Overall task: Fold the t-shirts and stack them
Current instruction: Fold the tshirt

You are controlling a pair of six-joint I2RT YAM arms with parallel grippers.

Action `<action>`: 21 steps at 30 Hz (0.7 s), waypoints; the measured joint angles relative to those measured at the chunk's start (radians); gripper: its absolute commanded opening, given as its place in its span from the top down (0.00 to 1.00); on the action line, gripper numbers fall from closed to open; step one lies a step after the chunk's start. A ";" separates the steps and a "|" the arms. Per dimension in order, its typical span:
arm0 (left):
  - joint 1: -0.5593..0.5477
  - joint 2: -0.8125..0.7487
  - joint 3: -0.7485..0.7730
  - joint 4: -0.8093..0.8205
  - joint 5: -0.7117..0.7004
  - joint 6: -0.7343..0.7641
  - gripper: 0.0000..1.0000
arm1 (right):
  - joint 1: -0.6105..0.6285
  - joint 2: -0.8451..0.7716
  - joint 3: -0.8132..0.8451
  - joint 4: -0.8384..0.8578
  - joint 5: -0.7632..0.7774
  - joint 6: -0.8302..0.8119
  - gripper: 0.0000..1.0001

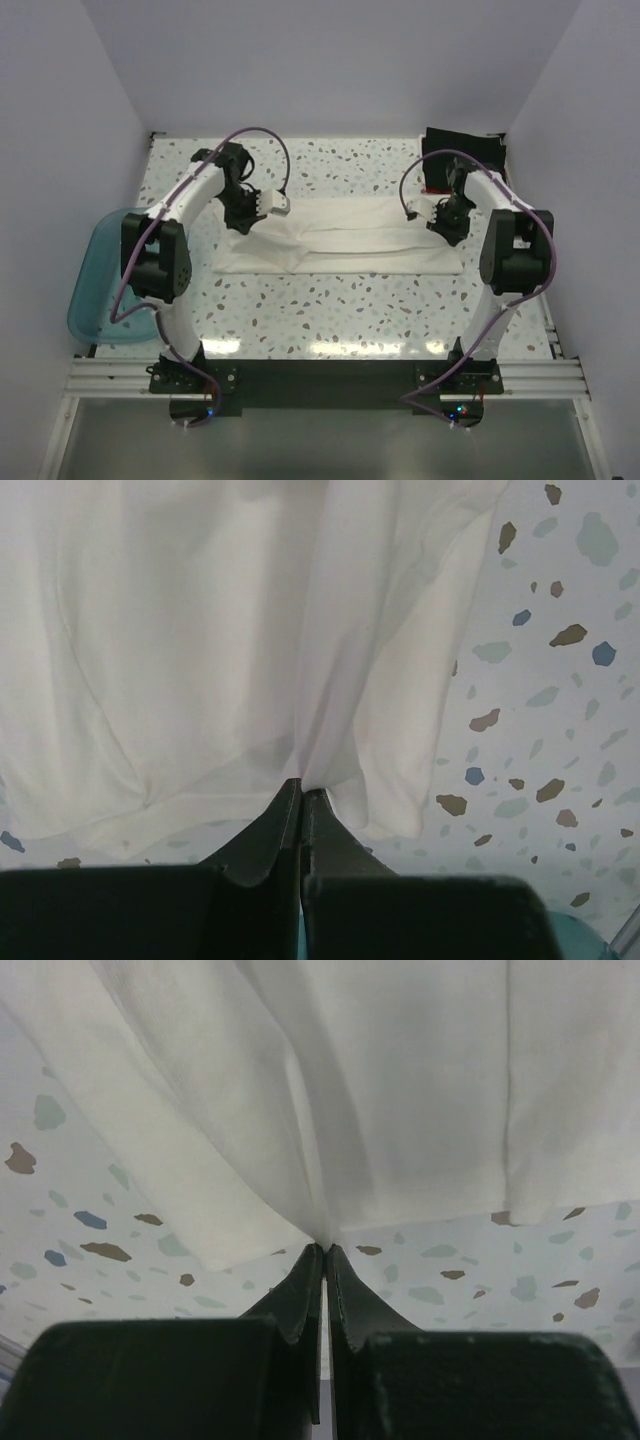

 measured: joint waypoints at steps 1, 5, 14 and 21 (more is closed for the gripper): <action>0.000 0.008 0.000 0.011 -0.001 -0.002 1.00 | 0.000 0.012 0.005 0.007 0.000 0.002 1.00; 0.008 0.043 -0.006 0.070 -0.012 -0.018 1.00 | 0.000 0.052 0.021 0.025 0.002 0.012 1.00; 0.033 0.101 -0.023 0.180 -0.037 -0.098 0.67 | 0.000 0.089 0.035 0.070 0.020 0.072 0.57; 0.119 0.080 -0.023 0.249 0.010 -0.274 0.62 | -0.003 0.089 0.142 0.071 0.027 0.216 0.55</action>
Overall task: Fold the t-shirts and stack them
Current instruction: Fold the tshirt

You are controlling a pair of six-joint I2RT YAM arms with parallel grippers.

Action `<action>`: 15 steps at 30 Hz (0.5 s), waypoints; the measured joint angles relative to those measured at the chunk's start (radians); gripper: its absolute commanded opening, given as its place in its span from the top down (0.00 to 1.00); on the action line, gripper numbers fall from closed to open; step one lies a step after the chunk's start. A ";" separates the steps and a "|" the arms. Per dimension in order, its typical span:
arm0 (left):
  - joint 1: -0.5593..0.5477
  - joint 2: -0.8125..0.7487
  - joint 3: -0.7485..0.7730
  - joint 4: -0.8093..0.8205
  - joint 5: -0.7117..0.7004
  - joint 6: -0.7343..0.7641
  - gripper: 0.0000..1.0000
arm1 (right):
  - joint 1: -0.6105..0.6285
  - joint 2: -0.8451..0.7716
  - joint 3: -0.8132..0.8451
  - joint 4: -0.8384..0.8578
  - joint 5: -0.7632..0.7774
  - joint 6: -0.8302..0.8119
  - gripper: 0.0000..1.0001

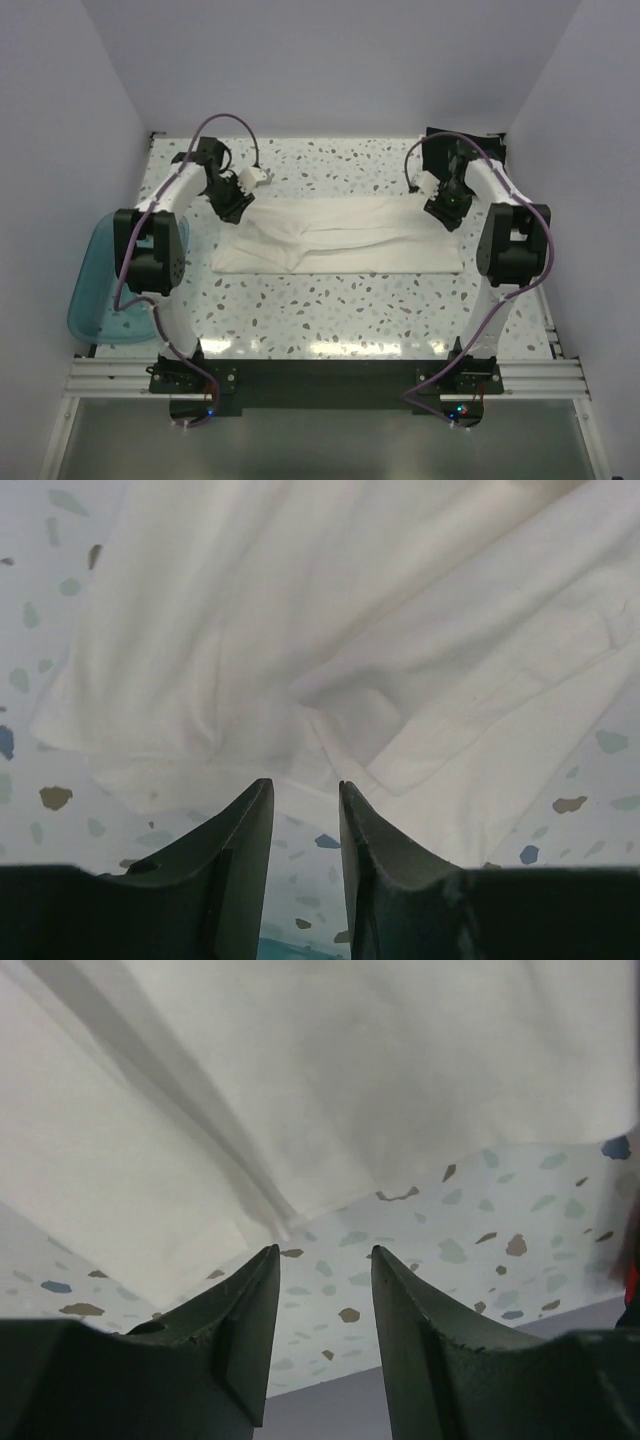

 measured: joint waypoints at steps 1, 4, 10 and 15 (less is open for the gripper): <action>0.011 -0.017 -0.004 0.010 0.013 -0.030 0.63 | 0.000 0.000 0.015 -0.003 -0.001 0.019 0.58; 0.010 -0.113 -0.050 0.049 0.044 -0.116 0.63 | -0.001 -0.010 0.046 -0.013 -0.003 0.091 0.65; -0.079 -0.202 -0.083 0.074 0.121 -0.215 0.62 | -0.001 -0.042 0.032 -0.069 -0.010 0.175 0.83; -0.083 -0.206 -0.195 0.110 0.154 -0.305 0.60 | -0.001 -0.037 0.008 -0.093 -0.028 0.233 0.85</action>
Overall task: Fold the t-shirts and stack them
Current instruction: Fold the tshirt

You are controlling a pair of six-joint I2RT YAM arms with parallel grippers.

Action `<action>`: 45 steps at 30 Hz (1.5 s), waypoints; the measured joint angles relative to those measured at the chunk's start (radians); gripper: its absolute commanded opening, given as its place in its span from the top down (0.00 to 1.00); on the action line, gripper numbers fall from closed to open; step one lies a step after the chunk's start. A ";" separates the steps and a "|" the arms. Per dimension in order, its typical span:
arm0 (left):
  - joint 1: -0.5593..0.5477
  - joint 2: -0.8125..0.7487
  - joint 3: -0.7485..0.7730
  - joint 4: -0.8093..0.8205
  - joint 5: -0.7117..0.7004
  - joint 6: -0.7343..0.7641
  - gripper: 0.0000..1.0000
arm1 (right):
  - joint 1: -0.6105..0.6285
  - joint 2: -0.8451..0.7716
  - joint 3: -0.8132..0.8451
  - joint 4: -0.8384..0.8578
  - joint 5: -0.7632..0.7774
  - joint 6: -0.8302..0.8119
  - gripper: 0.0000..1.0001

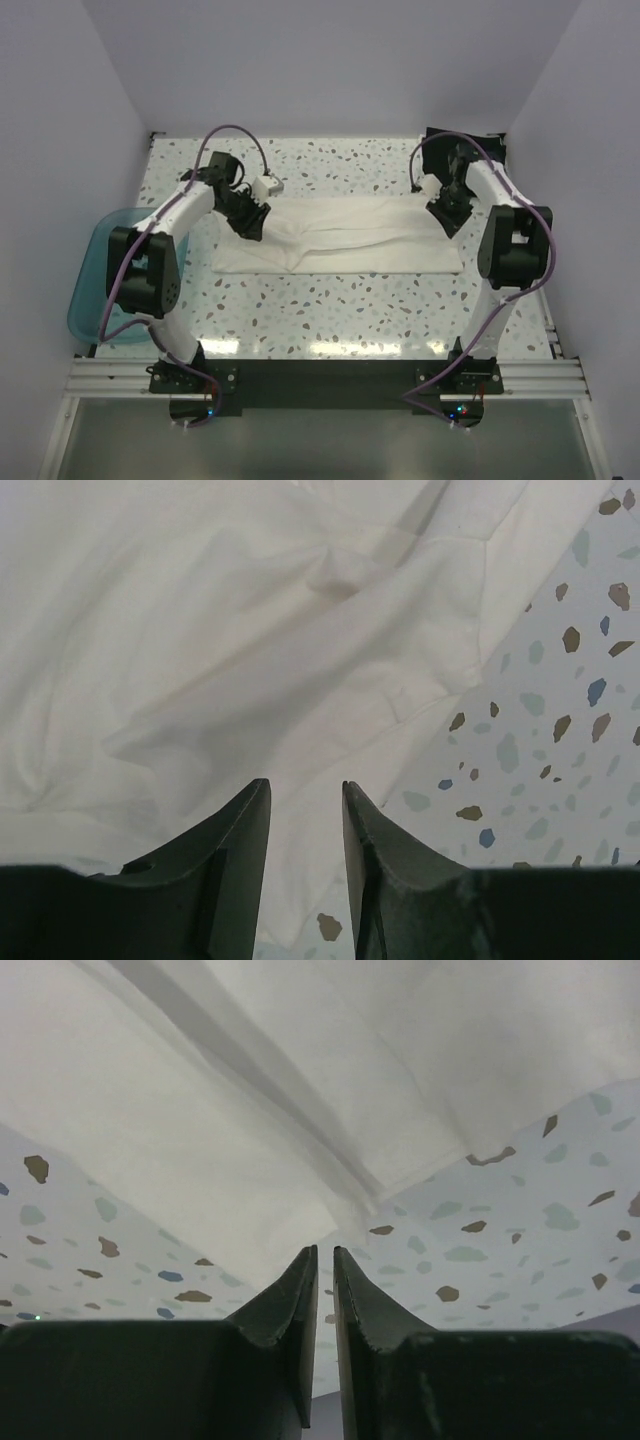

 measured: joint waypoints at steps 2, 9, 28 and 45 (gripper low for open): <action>0.002 -0.003 -0.050 0.021 0.004 -0.044 0.60 | 0.000 0.016 -0.010 0.009 0.000 0.019 0.82; 0.035 -0.030 -0.170 0.090 -0.015 -0.183 0.60 | 0.005 0.116 -0.026 0.100 0.032 0.071 0.75; 0.301 0.058 -0.182 0.135 0.034 -0.427 0.57 | 0.491 -0.140 -0.056 0.329 -0.302 0.458 0.52; 0.299 0.076 -0.204 0.162 0.121 -0.483 0.59 | 0.692 -0.003 -0.262 0.863 -0.499 1.287 0.52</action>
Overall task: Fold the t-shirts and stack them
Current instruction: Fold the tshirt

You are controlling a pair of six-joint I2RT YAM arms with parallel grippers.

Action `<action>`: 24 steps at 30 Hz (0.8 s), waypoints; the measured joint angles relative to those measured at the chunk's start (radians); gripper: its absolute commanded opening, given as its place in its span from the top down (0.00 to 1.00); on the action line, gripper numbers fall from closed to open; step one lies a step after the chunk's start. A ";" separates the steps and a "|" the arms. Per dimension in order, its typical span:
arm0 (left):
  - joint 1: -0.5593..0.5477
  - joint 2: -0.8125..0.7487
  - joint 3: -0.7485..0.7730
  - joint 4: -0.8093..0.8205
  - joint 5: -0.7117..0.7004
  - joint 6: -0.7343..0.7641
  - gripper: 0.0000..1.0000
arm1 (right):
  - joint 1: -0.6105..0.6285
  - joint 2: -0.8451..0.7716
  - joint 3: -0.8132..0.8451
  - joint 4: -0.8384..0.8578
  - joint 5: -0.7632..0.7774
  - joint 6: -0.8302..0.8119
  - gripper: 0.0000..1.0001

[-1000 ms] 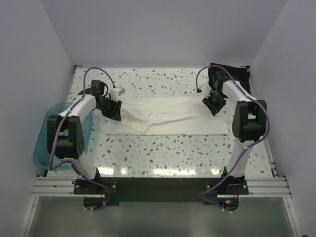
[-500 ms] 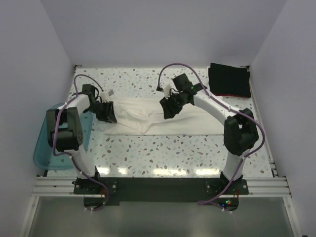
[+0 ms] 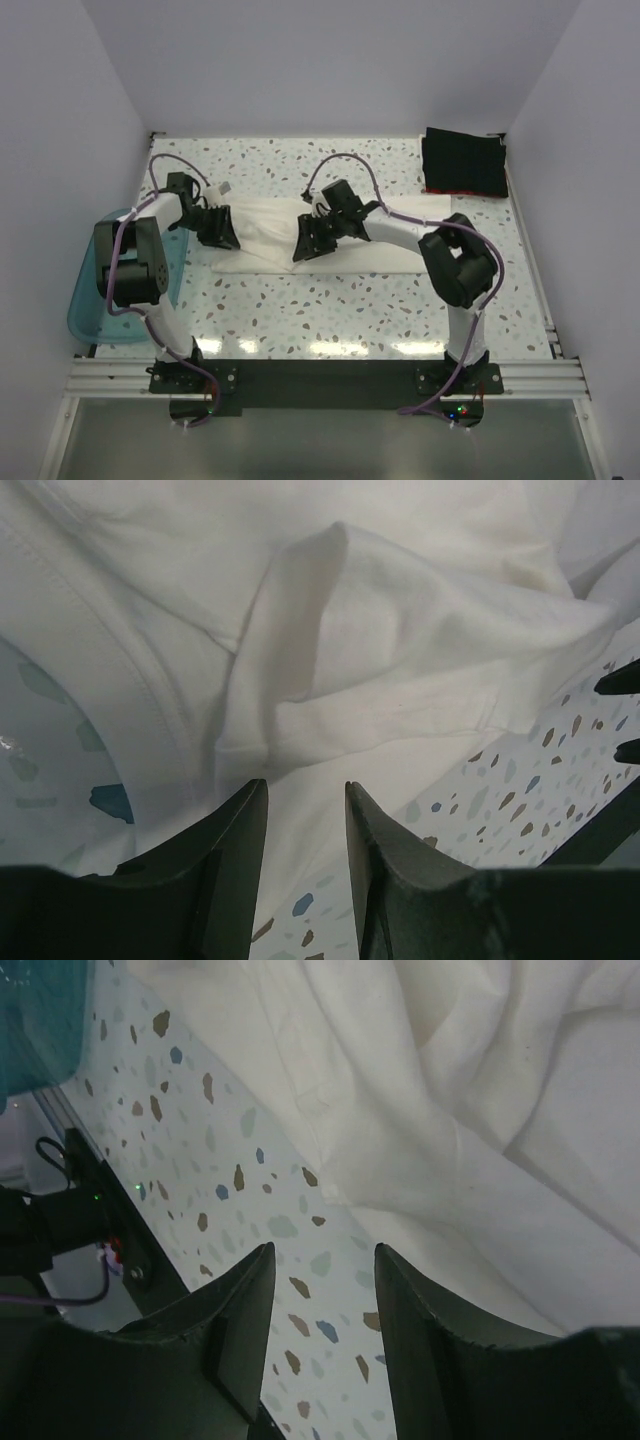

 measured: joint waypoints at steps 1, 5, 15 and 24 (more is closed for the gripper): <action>0.000 0.000 0.000 0.001 0.000 -0.002 0.59 | 0.006 0.010 -0.005 0.022 0.000 0.035 0.51; 0.000 0.011 0.000 0.008 0.002 -0.007 0.59 | 0.024 0.050 -0.028 0.088 0.001 0.145 0.50; 0.000 0.038 -0.012 0.045 0.007 -0.033 0.60 | 0.037 0.126 -0.027 0.166 -0.010 0.306 0.58; 0.000 0.058 -0.001 0.052 0.015 -0.051 0.81 | 0.037 0.139 -0.017 0.170 -0.028 0.335 0.95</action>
